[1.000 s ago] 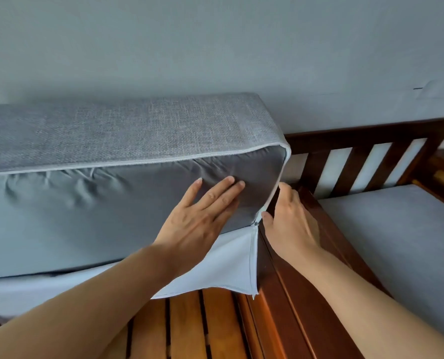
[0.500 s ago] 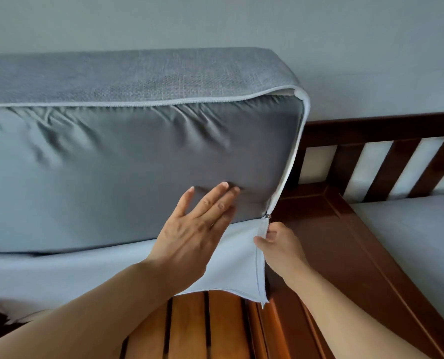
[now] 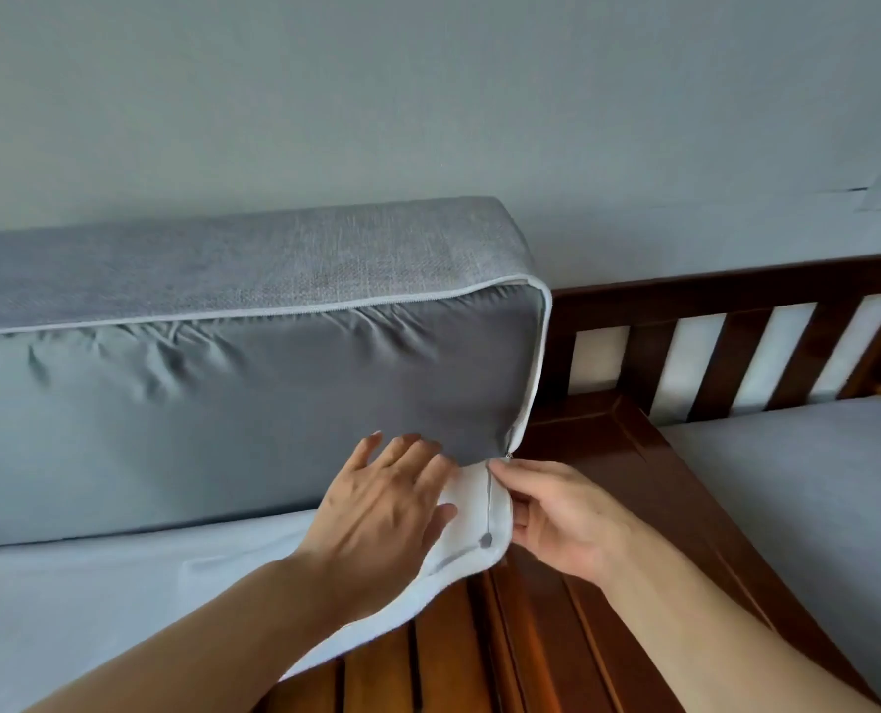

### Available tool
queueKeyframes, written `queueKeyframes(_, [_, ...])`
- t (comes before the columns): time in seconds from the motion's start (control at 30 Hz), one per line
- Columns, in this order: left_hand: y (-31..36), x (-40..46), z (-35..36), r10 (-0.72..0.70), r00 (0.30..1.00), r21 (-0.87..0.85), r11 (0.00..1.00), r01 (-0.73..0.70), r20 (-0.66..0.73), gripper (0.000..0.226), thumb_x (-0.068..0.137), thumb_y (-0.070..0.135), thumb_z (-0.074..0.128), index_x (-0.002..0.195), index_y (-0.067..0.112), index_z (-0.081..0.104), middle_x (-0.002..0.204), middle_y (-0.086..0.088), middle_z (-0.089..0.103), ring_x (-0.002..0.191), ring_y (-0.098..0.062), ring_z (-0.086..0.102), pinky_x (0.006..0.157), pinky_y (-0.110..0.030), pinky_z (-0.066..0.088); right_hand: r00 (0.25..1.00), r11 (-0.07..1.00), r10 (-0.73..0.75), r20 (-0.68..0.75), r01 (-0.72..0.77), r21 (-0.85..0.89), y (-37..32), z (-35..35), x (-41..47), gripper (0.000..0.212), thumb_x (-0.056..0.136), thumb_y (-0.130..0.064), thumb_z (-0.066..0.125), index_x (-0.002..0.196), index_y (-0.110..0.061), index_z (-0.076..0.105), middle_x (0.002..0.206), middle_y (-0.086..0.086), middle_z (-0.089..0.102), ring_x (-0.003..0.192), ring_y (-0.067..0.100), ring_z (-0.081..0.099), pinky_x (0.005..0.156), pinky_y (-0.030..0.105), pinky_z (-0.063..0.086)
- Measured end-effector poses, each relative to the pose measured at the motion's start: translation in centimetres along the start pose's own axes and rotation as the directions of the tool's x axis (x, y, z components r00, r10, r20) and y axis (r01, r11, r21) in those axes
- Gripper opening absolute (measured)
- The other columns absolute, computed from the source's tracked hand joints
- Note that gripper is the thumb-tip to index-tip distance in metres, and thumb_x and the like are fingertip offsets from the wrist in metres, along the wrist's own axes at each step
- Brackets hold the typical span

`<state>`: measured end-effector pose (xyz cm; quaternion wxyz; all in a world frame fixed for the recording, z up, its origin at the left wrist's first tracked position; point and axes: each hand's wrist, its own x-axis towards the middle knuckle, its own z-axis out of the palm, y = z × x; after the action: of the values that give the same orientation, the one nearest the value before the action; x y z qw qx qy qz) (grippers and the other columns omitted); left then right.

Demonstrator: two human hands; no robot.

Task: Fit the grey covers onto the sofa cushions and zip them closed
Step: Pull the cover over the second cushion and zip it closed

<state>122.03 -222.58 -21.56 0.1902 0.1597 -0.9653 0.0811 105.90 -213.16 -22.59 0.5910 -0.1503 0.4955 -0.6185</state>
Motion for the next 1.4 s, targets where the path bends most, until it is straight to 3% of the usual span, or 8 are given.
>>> queueKeyframes(0.13, [1.1,1.4,-3.5,-0.043,0.996,-0.170,0.985,0.030,-0.074,0.047,0.095,0.062,0.021,0.088,0.023,0.046,0.076,0.011,0.053,0.055,-0.008,0.051,0.048,-0.020,0.034,1.000,0.994,0.004,-0.013,-0.003,0.113,-1.9,0.9,-1.0,0.026,0.094,-0.015,0.052,0.109,0.003,0.064,0.098,0.016,0.070,0.084,0.024,0.070,0.082,0.035,0.054])
queueKeyframes(0.23, [2.1,2.3,-4.5,0.038,0.997,-0.097,0.994,-0.045,-0.070,0.056,0.078,0.075,0.039,0.087,0.020,0.038,0.073,0.011,0.052,0.050,-0.007,0.049,0.040,-0.020,0.030,0.999,0.979,0.011,-0.040,-0.003,0.205,-2.7,1.0,-1.4,0.021,0.095,-0.014,0.051,0.098,0.001,0.065,0.083,0.014,0.071,0.075,0.023,0.071,0.084,0.037,0.051])
queueKeyframes(0.33, [3.2,3.4,-4.0,0.044,0.985,-0.039,0.998,-0.051,-0.166,0.049,0.062,0.034,0.075,0.087,0.018,0.035,0.067,0.008,0.050,0.046,-0.010,0.045,0.038,-0.019,0.021,0.997,0.965,0.035,-0.072,-0.015,0.261,-3.2,1.4,-1.4,0.019,0.096,-0.012,0.051,0.095,0.002,0.063,0.077,0.015,0.071,0.069,0.024,0.071,0.080,0.037,0.052])
queueKeyframes(0.5, [3.2,5.2,-4.2,-0.092,0.950,-0.162,0.986,0.044,-0.299,0.046,0.065,-0.001,0.071,0.090,0.020,0.038,0.066,0.006,0.050,0.042,-0.015,0.037,0.029,-0.022,0.029,0.994,0.937,0.059,-0.091,-0.024,0.347,-3.5,1.5,-1.6,0.014,0.093,-0.008,0.054,0.089,0.002,0.061,0.072,0.016,0.071,0.076,0.027,0.070,0.084,0.039,0.049])
queueKeyframes(0.63, [2.5,7.7,-5.3,-0.020,0.964,-0.223,0.974,-0.040,-0.265,0.006,0.082,0.014,0.055,0.084,0.017,0.060,0.073,0.001,0.054,0.048,-0.021,0.051,0.036,-0.033,0.045,0.993,0.943,0.038,-0.112,0.001,0.334,-4.2,1.5,-1.6,0.015,0.094,-0.008,0.053,0.092,0.003,0.061,0.081,0.016,0.070,0.080,0.027,0.066,0.086,0.040,0.046])
queueKeyframes(0.83, [1.5,11.7,-6.1,0.041,0.952,-0.148,0.985,-0.089,-0.302,0.031,0.084,0.027,0.044,0.069,0.012,0.068,0.070,-0.003,0.055,0.059,-0.025,0.055,0.044,-0.036,0.046,0.979,0.969,-0.016,-0.205,0.065,0.237,-5.2,0.1,-0.6,0.017,0.094,-0.015,0.056,0.092,0.000,0.063,0.084,0.012,0.067,0.082,0.026,0.068,0.075,0.034,0.052])
queueKeyframes(1.03, [0.3,14.0,-5.9,0.115,0.933,0.030,0.993,-0.112,-0.341,0.015,0.080,0.022,0.058,0.072,0.017,0.069,0.120,-0.006,0.063,0.111,-0.029,0.053,0.085,-0.041,0.039,0.963,0.991,-0.012,-0.271,0.048,0.125,-4.5,-1.4,0.2,0.019,0.096,-0.018,0.054,0.094,-0.003,0.066,0.088,0.010,0.067,0.083,0.022,0.065,0.077,0.033,0.053])
queueKeyframes(1.4, [0.1,15.2,-5.2,-0.057,0.897,-0.219,0.975,-0.046,-0.439,0.010,0.075,0.022,0.065,0.071,0.018,0.073,0.077,0.003,0.071,0.071,-0.022,0.066,0.055,-0.039,0.051,0.871,1.000,0.013,-0.491,-0.003,0.023,-1.5,-3.1,3.6,0.013,0.095,-0.007,0.052,0.084,-0.010,0.059,0.085,0.008,0.060,0.072,0.019,0.058,0.064,0.028,0.051])
